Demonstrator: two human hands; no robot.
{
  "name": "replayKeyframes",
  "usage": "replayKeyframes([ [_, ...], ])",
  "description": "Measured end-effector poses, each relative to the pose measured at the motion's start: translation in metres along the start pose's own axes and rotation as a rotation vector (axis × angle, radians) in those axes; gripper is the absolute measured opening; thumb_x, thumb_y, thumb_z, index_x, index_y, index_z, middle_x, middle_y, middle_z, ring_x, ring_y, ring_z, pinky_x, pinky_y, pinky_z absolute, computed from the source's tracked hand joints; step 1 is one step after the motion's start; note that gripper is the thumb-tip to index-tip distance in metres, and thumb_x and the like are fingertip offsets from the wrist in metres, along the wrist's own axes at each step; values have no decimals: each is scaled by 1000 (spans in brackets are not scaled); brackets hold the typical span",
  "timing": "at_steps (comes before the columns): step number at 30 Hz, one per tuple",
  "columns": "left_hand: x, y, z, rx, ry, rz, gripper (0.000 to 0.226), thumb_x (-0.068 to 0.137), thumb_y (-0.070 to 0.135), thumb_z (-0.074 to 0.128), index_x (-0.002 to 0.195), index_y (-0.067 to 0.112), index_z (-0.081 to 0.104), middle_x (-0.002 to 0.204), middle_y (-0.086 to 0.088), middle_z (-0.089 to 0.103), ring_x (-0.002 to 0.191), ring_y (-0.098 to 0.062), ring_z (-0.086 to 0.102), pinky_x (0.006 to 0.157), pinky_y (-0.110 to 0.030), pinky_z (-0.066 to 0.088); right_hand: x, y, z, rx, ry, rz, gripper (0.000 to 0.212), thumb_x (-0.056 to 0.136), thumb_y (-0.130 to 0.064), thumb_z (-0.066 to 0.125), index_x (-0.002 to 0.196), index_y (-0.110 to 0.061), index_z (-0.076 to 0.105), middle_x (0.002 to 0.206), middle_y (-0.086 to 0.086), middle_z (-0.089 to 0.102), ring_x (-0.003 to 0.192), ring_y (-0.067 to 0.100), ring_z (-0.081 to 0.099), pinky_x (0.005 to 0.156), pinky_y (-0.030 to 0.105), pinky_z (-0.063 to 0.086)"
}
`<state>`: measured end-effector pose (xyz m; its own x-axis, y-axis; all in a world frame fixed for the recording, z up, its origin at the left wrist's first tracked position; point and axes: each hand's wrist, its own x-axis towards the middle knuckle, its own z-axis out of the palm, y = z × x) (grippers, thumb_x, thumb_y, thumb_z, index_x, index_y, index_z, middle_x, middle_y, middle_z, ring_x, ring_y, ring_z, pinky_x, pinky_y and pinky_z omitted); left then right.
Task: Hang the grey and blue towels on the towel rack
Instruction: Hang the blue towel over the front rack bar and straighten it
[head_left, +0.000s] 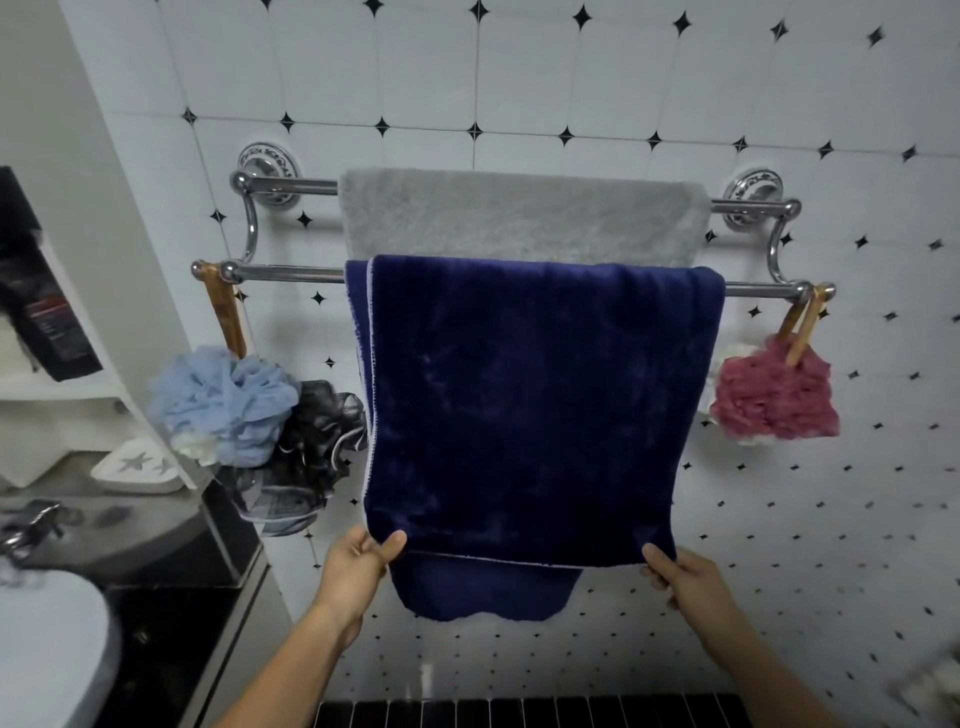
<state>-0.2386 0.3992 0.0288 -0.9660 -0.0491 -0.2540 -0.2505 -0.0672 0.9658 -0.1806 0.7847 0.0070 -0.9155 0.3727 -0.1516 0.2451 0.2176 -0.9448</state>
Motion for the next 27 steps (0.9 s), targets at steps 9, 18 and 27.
replayKeyframes([
  [9, 4, 125, 18, -34, -137, 506, 77, 58, 27, 92, 121, 21, 48, 115, 0, 71, 101, -15, 70, 76, -25, 57, 23, -169, -28, 215, -24, -404, 38, 73, -46, 76, 107, -31, 71, 109, -14, 74, 98, 4, 69, 78, 22, 54],
  [18, 2, 211, 41, 56, 380, 836, 49, 73, 37, 79, 110, 26, 49, 102, 13, 57, 79, 5, 62, 72, -18, 53, 33, -241, -28, 493, 89, -410, 10, 89, -26, 65, 89, -20, 73, 90, 3, 77, 88, 23, 70, 79, 39, 56],
  [27, 17, 220, 43, 27, 229, 747, 16, 77, 29, 77, 66, 24, 66, 66, 10, 65, 58, -1, 59, 55, -19, 49, 37, -230, -38, 415, -14, -400, 9, 85, -9, 68, 90, -16, 72, 79, -1, 77, 75, 16, 72, 67, 30, 55],
])
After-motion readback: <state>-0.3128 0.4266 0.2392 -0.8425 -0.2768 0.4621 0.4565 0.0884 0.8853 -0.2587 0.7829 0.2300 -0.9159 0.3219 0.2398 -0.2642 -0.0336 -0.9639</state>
